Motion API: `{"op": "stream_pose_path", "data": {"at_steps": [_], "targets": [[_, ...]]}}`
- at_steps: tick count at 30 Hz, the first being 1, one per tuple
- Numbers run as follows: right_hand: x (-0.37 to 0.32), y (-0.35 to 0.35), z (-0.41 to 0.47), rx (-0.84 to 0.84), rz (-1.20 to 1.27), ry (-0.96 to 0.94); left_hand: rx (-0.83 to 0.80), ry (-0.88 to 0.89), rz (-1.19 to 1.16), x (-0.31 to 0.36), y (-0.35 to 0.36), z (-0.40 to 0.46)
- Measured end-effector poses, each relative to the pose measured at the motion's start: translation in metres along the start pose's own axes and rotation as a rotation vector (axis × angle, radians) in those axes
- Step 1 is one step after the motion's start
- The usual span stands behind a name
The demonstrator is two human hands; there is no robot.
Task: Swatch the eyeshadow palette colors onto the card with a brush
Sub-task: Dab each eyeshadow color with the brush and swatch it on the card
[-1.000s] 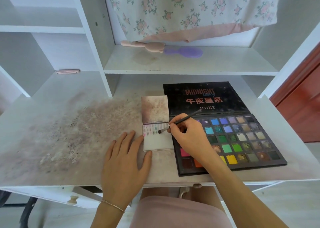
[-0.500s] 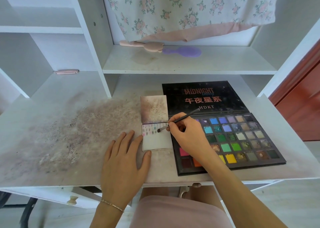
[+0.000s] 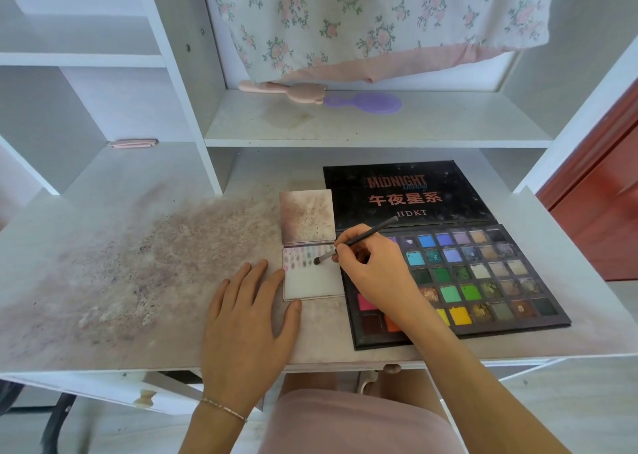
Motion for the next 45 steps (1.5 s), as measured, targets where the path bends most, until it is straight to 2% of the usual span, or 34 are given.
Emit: {"op": "stream_pose_path", "data": {"at_steps": [6, 12, 19, 28, 34, 45], "targets": [[0.0, -0.001, 0.0, 0.015, -0.001, -0.02, 0.001, -0.002, -0.002, 0.0, -0.001, 0.0], [-0.004, -0.012, -0.002, 0.168, 0.141, -0.049, -0.001, -0.002, -0.01, 0.0, -0.001, -0.001], [0.001, -0.05, -0.025, 0.32, 0.189, -0.071, 0.012, -0.001, -0.026, 0.0, 0.0, 0.0], [0.035, -0.129, -0.07, 0.541, -0.093, -0.002, 0.022, -0.132, -0.073, 0.009, 0.005, 0.003], [0.047, -0.146, -0.087, 0.64, -0.244, 0.04, 0.057, -0.147, -0.051, 0.014, 0.007, 0.001], [0.046, -0.141, -0.083, 0.547, -0.374, 0.06, 0.065, -0.128, -0.036, 0.013, 0.006, 0.0]]}}
Point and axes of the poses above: each hand's wrist, its own z-axis towards the middle knuckle, its own y-axis out of the palm, x = y × z, the point moved 4 cm from there along z, towards the middle knuckle, and after that the axes turned 8 degrees about -y, right-handed, at the moved point
